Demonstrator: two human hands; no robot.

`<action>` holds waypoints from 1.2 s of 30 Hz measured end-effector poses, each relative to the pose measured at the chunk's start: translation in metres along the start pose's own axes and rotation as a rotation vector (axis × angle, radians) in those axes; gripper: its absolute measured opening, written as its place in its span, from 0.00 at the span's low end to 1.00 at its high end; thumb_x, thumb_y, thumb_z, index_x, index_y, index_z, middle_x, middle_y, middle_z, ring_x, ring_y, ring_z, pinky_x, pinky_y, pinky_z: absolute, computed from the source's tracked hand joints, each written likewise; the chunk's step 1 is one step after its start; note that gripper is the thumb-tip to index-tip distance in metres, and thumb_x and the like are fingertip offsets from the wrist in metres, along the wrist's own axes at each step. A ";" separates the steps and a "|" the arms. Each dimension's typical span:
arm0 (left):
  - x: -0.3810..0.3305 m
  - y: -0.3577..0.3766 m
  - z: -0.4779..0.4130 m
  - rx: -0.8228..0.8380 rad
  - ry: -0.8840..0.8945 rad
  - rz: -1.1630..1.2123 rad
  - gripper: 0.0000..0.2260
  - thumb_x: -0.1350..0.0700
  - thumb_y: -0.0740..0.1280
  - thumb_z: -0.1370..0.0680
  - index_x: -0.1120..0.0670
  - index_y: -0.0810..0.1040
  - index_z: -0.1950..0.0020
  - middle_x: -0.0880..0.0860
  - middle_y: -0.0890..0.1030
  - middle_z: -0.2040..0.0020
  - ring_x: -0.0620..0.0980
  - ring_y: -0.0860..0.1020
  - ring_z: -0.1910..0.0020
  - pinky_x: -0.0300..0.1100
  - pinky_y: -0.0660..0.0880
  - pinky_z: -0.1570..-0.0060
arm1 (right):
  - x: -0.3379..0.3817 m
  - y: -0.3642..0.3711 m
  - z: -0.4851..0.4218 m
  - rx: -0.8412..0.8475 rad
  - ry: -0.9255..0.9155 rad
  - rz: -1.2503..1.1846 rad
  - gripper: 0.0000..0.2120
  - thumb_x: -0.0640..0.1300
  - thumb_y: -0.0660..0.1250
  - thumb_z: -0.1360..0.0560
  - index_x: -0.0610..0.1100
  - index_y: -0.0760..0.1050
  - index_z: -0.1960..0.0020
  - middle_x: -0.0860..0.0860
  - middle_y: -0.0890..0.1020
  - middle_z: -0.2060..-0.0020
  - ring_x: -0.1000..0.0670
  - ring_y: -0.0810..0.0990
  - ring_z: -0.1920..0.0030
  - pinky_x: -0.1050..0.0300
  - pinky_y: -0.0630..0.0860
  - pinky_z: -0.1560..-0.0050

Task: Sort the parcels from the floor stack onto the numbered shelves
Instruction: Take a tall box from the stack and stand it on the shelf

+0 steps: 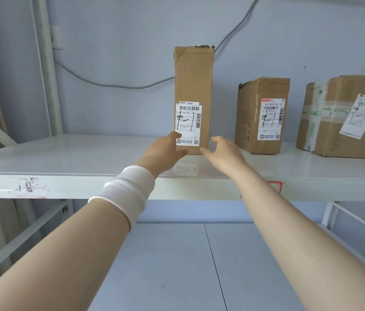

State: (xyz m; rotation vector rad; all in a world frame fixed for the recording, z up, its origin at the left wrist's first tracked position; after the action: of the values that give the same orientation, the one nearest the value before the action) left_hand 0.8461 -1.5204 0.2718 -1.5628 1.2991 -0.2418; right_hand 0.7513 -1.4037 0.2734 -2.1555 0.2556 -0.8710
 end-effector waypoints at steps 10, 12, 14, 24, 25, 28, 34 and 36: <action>-0.023 0.003 0.082 -0.001 0.232 -0.038 0.22 0.50 0.61 0.20 0.53 0.63 0.28 0.52 0.72 0.31 0.55 0.71 0.34 0.48 0.63 0.33 | 0.008 -0.007 0.100 -0.088 0.030 0.131 0.24 0.49 0.61 0.22 0.43 0.64 0.28 0.45 0.67 0.30 0.46 0.63 0.29 0.50 0.64 0.32; -0.031 0.012 0.102 0.013 0.282 -0.049 0.21 0.50 0.60 0.20 0.53 0.64 0.27 0.52 0.72 0.31 0.55 0.70 0.33 0.48 0.62 0.31 | 0.006 -0.011 0.122 -0.092 0.034 0.181 0.24 0.49 0.61 0.22 0.43 0.64 0.28 0.45 0.68 0.31 0.46 0.62 0.28 0.51 0.63 0.32; -0.044 0.020 0.118 0.027 0.324 -0.042 0.21 0.51 0.60 0.20 0.53 0.63 0.27 0.52 0.71 0.30 0.54 0.67 0.30 0.48 0.58 0.29 | -0.003 -0.023 0.141 -0.125 0.053 0.226 0.23 0.48 0.62 0.22 0.42 0.65 0.29 0.45 0.69 0.32 0.45 0.62 0.29 0.52 0.63 0.34; -0.131 0.096 0.184 0.194 0.474 -0.040 0.22 0.51 0.60 0.20 0.52 0.62 0.26 0.52 0.64 0.25 0.53 0.57 0.24 0.47 0.51 0.27 | -0.110 -0.084 0.237 -0.144 0.278 0.348 0.23 0.48 0.63 0.22 0.42 0.66 0.29 0.44 0.69 0.31 0.44 0.61 0.27 0.52 0.59 0.28; -0.142 0.107 0.191 0.216 0.490 -0.044 0.22 0.51 0.60 0.19 0.52 0.61 0.26 0.52 0.64 0.25 0.53 0.57 0.24 0.47 0.51 0.27 | -0.123 -0.090 0.249 -0.134 0.304 0.359 0.23 0.47 0.62 0.22 0.42 0.66 0.29 0.44 0.69 0.31 0.44 0.61 0.27 0.53 0.57 0.28; -0.182 0.142 0.217 0.283 0.532 -0.056 0.22 0.51 0.60 0.19 0.52 0.61 0.26 0.52 0.64 0.26 0.54 0.59 0.25 0.47 0.52 0.27 | -0.166 -0.111 0.288 -0.095 0.390 0.380 0.24 0.48 0.62 0.22 0.42 0.65 0.28 0.43 0.69 0.31 0.43 0.62 0.28 0.53 0.58 0.29; -0.266 0.229 0.280 0.454 0.643 -0.057 0.22 0.51 0.59 0.19 0.51 0.60 0.26 0.53 0.65 0.26 0.54 0.59 0.25 0.48 0.52 0.26 | -0.255 -0.153 0.383 -0.074 0.575 0.430 0.24 0.48 0.63 0.22 0.41 0.66 0.29 0.43 0.72 0.33 0.43 0.66 0.31 0.50 0.62 0.30; -0.295 0.258 0.306 0.511 0.700 -0.051 0.22 0.51 0.60 0.20 0.51 0.61 0.26 0.54 0.65 0.26 0.55 0.60 0.26 0.48 0.51 0.26 | -0.284 -0.167 0.418 -0.084 0.656 0.439 0.23 0.49 0.63 0.22 0.41 0.68 0.30 0.43 0.72 0.34 0.43 0.68 0.33 0.51 0.65 0.33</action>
State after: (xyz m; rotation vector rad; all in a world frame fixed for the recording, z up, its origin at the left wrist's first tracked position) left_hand 0.7880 -1.0734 0.0624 -1.0933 1.5525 -1.1382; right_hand 0.7998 -0.9188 0.0607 -1.7148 1.0609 -1.2830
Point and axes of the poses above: each hand's wrist, its own z-axis away from the middle knuckle, its own y-axis out of the palm, x = y × z, the point moved 6 cm from there along -z, towards the middle knuckle
